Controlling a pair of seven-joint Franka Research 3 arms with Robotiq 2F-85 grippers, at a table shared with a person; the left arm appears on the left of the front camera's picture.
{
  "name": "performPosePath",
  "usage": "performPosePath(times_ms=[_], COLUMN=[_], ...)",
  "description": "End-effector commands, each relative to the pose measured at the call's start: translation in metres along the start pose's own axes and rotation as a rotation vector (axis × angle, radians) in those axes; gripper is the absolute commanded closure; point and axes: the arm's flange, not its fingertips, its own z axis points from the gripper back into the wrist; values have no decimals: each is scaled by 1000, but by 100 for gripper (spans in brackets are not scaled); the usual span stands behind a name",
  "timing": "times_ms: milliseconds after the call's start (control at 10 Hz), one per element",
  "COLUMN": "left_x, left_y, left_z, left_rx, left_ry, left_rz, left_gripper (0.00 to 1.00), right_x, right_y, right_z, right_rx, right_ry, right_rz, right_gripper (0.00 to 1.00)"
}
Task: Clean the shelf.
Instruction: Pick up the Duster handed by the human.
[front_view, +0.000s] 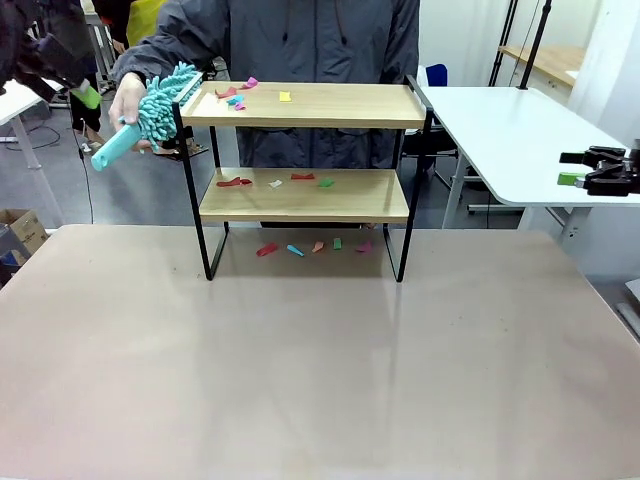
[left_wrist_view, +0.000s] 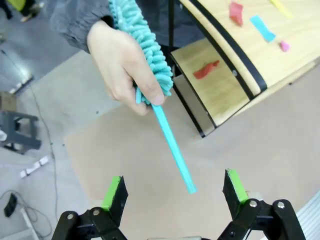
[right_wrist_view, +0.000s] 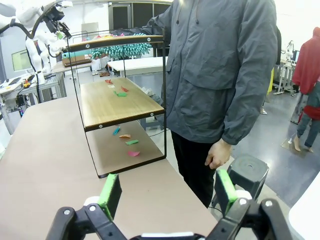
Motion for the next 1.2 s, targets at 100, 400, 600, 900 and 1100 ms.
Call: performPosePath(times_ms=[100,400,600,900,1100], left_x=[-10,-10,-14,-19,-20], left_y=[-30,-39,-47,-53,-52], left_z=[-19,-40,-55,-76,-84], left_rx=[107,134,154,161,213], left_ry=[14,18,20,26,17], left_rz=[51,136,159,182,208], left_gripper=[0,0,0,0,0], right_x=[3,3,3,3,3], right_y=[0,0,0,0,0], right_z=[-2,-2,-2,-2,-2], right_rx=[1,1,1,1,1], right_ry=[-3,-3,-3,-3,-3], right_rz=[5,5,5,5,5], right_gripper=[0,0,0,0,0])
